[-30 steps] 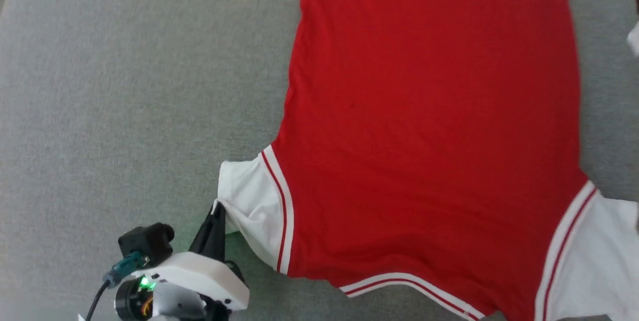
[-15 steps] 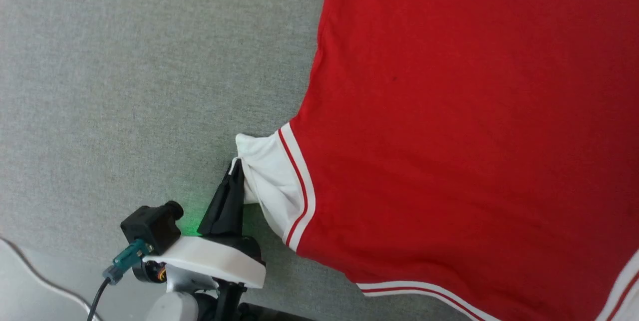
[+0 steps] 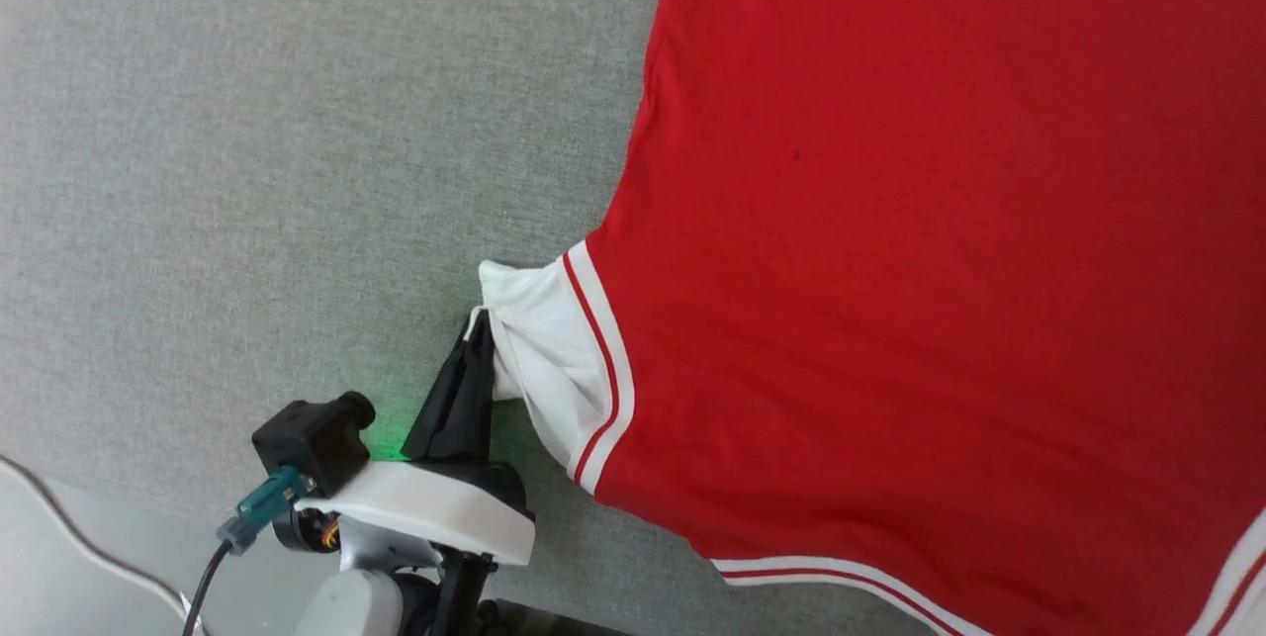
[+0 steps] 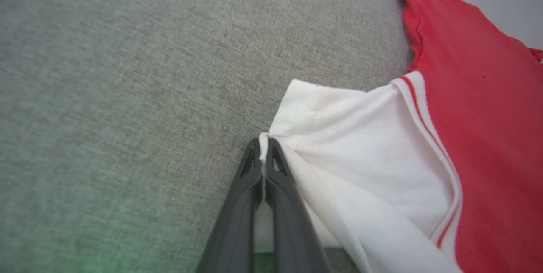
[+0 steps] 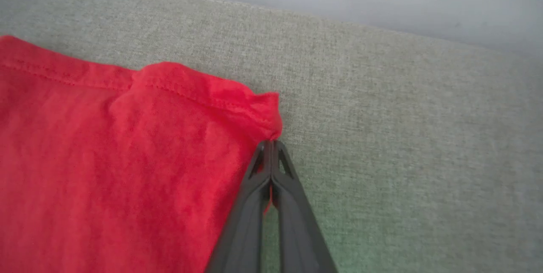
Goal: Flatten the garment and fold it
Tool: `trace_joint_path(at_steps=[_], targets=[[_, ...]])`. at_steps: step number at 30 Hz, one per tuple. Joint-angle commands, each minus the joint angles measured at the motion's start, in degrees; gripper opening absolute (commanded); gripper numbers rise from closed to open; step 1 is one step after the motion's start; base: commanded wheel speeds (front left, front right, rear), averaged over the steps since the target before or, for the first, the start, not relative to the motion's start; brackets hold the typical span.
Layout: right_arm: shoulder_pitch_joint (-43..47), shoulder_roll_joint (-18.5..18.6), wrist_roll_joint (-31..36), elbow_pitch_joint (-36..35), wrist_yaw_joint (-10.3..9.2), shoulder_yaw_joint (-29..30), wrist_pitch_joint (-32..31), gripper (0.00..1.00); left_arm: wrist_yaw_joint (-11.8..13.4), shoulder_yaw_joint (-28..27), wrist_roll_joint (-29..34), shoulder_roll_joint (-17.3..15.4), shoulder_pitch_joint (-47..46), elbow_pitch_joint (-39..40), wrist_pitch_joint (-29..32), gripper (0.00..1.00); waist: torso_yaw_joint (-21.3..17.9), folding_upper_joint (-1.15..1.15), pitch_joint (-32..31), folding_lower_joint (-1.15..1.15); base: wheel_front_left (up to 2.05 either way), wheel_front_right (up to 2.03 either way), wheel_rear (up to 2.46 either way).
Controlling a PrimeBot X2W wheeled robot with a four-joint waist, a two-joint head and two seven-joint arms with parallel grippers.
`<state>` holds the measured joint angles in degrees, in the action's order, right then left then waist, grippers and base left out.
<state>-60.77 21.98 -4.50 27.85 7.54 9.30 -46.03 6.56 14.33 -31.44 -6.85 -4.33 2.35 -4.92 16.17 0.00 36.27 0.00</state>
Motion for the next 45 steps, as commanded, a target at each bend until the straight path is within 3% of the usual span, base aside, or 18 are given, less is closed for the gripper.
trace_joint_path(at_steps=[1,6,10,16,22,28,35,39,40,41,42,45], targets=[[2.34,0.55,0.74,-1.19,-0.05,0.01,3.98,0.00,1.27,0.02,-0.53,-0.23,-0.33,-5.65,2.70,0.00,-0.50,0.00,-1.49,0.00,0.00,0.00,0.00],[10.96,-2.66,2.77,-5.08,-0.05,4.82,23.24,0.00,1.57,-0.54,-0.70,-1.15,0.81,-6.14,2.67,0.00,-2.34,0.00,-6.69,0.00,0.00,0.00,0.00],[18.98,-6.89,4.81,-8.21,-0.05,8.46,33.98,0.00,2.29,-1.04,-0.82,-2.07,2.71,-5.66,3.22,0.00,-4.66,0.00,-11.92,0.00,0.00,0.00,0.00],[29.21,-10.81,7.58,-13.39,-0.05,12.69,39.64,0.00,3.18,-1.05,-0.64,-3.55,5.43,-4.35,4.88,0.00,-7.40,0.00,-17.90,0.00,0.00,0.00,0.00],[42.47,-16.19,8.31,-21.22,-0.05,19.39,33.33,0.00,4.15,-1.06,-0.88,-4.46,7.91,-2.32,6.52,0.00,-9.51,0.00,-22.48,0.00,0.00,0.00,0.00],[54.04,-18.84,5.81,-25.95,-0.05,24.47,19.32,0.00,5.01,-1.42,-1.17,-5.27,9.95,-0.64,7.47,0.00,-10.49,0.00,-24.26,0.00,0.00,0.00,0.00],[61.39,-19.08,0.13,-23.01,-0.05,23.48,5.36,0.00,5.40,-1.30,-1.13,-5.93,10.56,0.42,8.16,0.00,-10.55,0.00,-24.52,0.00,0.00,0.00,0.00],[62.17,-19.09,-2.02,-22.94,-0.05,22.32,3.78,0.00,5.55,-0.97,-1.11,-5.92,10.67,0.90,8.39,0.00,-10.63,0.00,-24.45,0.00,0.00,0.00,0.00],[62.12,-19.09,-1.84,-23.40,-0.05,22.15,4.29,0.44,5.55,-0.92,-1.15,-5.92,10.65,0.99,8.43,0.00,-10.60,0.00,-24.42,0.00,0.00,0.00,0.00],[61.95,-19.09,-1.48,-24.09,-0.05,21.95,5.27,0.79,5.55,-0.89,-1.19,-5.94,10.62,1.07,8.46,0.00,-10.56,0.00,-24.37,0.00,0.00,0.00,0.00],[61.59,-19.09,-1.20,-24.77,-0.05,21.96,6.57,1.00,5.55,-0.86,-1.22,-5.95,10.56,1.12,8.49,0.00,-10.50,0.00,-24.32,0.00,0.00,0.00,0.00],[58.93,-19.09,-0.36,-27.15,-0.05,21.57,13.03,1.00,5.55,-0.76,-1.27,-5.98,10.34,1.28,8.50,0.00,-10.15,0.00,-23.97,0.00,0.00,0.00,0.00]])
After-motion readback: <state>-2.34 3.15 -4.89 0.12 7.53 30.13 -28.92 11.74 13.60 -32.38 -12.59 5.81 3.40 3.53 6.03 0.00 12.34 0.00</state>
